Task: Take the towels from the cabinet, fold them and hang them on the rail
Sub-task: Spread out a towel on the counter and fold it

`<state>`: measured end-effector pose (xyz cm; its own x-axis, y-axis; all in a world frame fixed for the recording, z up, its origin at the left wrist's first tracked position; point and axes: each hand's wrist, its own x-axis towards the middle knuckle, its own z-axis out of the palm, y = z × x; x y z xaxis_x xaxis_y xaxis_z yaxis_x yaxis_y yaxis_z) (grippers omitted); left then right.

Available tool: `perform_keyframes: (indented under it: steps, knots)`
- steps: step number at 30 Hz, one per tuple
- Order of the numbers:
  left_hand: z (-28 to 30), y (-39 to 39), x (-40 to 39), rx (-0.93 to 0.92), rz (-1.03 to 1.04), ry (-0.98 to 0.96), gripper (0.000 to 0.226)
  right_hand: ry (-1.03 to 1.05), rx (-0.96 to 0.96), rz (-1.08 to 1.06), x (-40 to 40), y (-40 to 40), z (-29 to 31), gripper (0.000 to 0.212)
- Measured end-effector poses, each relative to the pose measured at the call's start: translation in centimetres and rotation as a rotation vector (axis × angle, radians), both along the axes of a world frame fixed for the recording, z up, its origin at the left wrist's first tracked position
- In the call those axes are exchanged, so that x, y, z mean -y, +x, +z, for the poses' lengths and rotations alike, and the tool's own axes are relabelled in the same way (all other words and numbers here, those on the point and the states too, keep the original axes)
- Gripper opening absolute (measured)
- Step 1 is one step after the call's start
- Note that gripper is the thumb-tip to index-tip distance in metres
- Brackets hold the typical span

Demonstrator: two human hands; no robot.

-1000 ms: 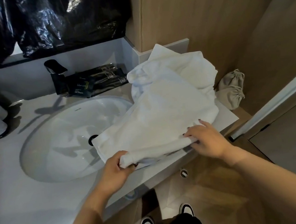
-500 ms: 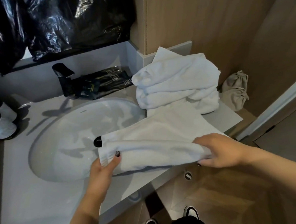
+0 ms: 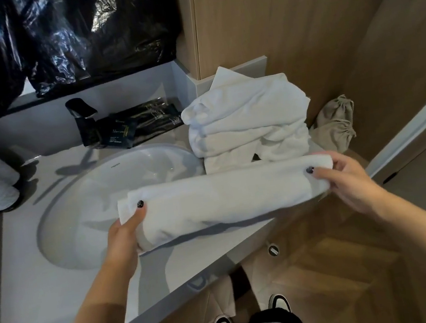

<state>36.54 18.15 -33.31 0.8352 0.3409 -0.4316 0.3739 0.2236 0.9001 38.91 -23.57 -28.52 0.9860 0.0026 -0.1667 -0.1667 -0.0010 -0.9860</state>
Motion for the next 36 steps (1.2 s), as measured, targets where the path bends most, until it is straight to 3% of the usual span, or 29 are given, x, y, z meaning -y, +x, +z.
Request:
perform_keyframes:
  steps: [1, 3, 4, 6, 10, 13, 15, 18, 22, 24, 27, 31, 36]
  knots:
    - [-0.2, 0.0, 0.2, -0.027, 0.017, -0.023, 0.009, 0.112, -0.059, -0.037, -0.6, 0.1, -1.2, 0.057]
    - [-0.5, -0.3, -0.2, -0.061, 0.023, -0.018, 0.025, 0.058, -0.170, 0.009, -1.8, -0.6, -3.6, 0.081]
    - [-0.6, -0.7, -0.6, -0.061, 0.013, 0.006, 0.033, -0.033, -0.200, 0.041, -2.4, -1.1, -4.6, 0.075]
    - [-0.7, -1.3, -1.4, -0.047, -0.023, 0.094, 0.038, -0.189, -0.186, 0.015, -3.3, -1.5, -5.7, 0.039]
    - [0.4, -0.8, -2.0, 0.008, -0.113, 0.504, 0.026, -0.380, 0.002, -0.050, -3.7, 0.5, -3.9, 0.003]
    - [1.8, 0.7, -1.0, 0.086, -0.086, 0.638, 0.028, -0.436, 0.166, -0.213, -3.5, 3.0, -1.2, 0.030]
    - [2.2, 1.7, -0.1, 0.045, -0.021, 0.595, 0.029, -0.283, 0.170, -0.272, -3.3, 4.4, -0.5, 0.053]
    - [0.9, 3.0, 0.0, -0.206, 0.054, 0.352, 0.043, -0.092, -0.052, -0.170, -3.1, 4.4, -2.4, 0.066]
    - [-0.5, 3.0, -1.2, -0.361, 0.052, 0.171, 0.074, -0.307, -0.151, -0.133, -3.7, 2.8, -6.1, 0.036]
    - [0.2, 2.7, -0.4, -0.327, 0.006, 0.249, 0.064, -0.333, -0.081, -0.221, -4.3, 3.1, -5.9, 0.026]
    - [1.4, 2.7, 1.1, -0.189, -0.093, 0.565, 0.036, -0.388, 0.051, -0.302, -5.5, 4.5, -3.5, 0.023]
    - [4.4, 5.5, 0.6, -0.020, -0.091, 0.689, 0.030, -0.483, 0.136, -0.323, -5.3, 7.8, -0.4, 0.030]
    - [7.5, 10.1, -0.4, -0.225, -0.280, 0.661, 0.036, -0.671, 0.070, -0.399, -5.2, 12.0, 2.0, 0.049]
